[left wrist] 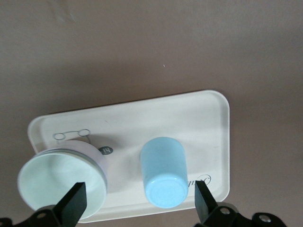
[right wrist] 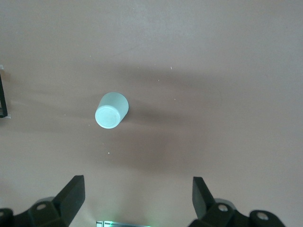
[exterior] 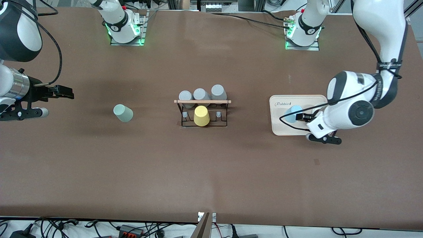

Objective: Hang scattered cups on rack with three cups
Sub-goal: 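Grasp the blue cup with the left gripper while the right gripper descends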

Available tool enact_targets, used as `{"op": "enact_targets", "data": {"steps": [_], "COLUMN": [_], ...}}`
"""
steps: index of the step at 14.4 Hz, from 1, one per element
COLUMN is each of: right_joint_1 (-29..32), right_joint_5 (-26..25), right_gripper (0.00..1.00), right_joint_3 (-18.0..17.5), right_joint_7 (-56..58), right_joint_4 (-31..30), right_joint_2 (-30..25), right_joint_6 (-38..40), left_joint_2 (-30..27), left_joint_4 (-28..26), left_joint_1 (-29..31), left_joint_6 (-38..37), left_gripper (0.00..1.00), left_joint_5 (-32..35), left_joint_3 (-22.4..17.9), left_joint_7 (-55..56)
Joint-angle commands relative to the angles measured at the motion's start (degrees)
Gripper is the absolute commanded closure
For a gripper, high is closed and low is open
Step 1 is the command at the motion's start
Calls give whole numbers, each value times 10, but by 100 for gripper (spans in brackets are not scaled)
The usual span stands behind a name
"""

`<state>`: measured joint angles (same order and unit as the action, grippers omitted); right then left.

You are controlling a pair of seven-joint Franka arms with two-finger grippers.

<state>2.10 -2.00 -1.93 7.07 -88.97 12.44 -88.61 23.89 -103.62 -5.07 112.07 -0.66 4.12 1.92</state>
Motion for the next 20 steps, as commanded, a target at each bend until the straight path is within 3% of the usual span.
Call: {"op": "enact_targets", "data": {"steps": [1, 7, 11, 14, 15, 16, 18, 20], "right_joint_1": [1, 1, -3, -13, -13, -13, -14, -37], "right_joint_5": [10, 19, 22, 21, 21, 21, 21, 21], "right_gripper": [0, 0, 0, 0, 0, 0, 0, 0], "right_joint_3": [-3, -3, -3, -3, -3, -3, -3, -4], "right_joint_7": [1, 1, -24, -60, -61, -61, -73, -98], "right_joint_4": [-18, -66, -131, -159, -173, -196, -252, -284], "right_joint_2": [-11, -33, -67, -70, -71, -77, -93, -92], "right_joint_6": [3, -19, -78, -115, -132, -160, -231, -283], "left_joint_2": [-25, -32, -46, -48, -47, -47, -45, -45], "left_joint_4": [-56, -137, -191, -195, -195, -193, -185, -179], "left_joint_1": [5, 8, 8, 8, 8, 6, 4, 5], "left_joint_6": [33, 121, 161, 162, 162, 161, 159, 156], "left_gripper": [0, 0, 0, 1, 9, 26, 46, 58], "left_joint_5": [-13, -22, -22, -22, -22, -22, -22, -22], "left_joint_3": [13, 24, 25, 26, 25, 25, 25, 25], "left_joint_7": [12, 11, 11, 11, 10, 10, 10, 12]}}
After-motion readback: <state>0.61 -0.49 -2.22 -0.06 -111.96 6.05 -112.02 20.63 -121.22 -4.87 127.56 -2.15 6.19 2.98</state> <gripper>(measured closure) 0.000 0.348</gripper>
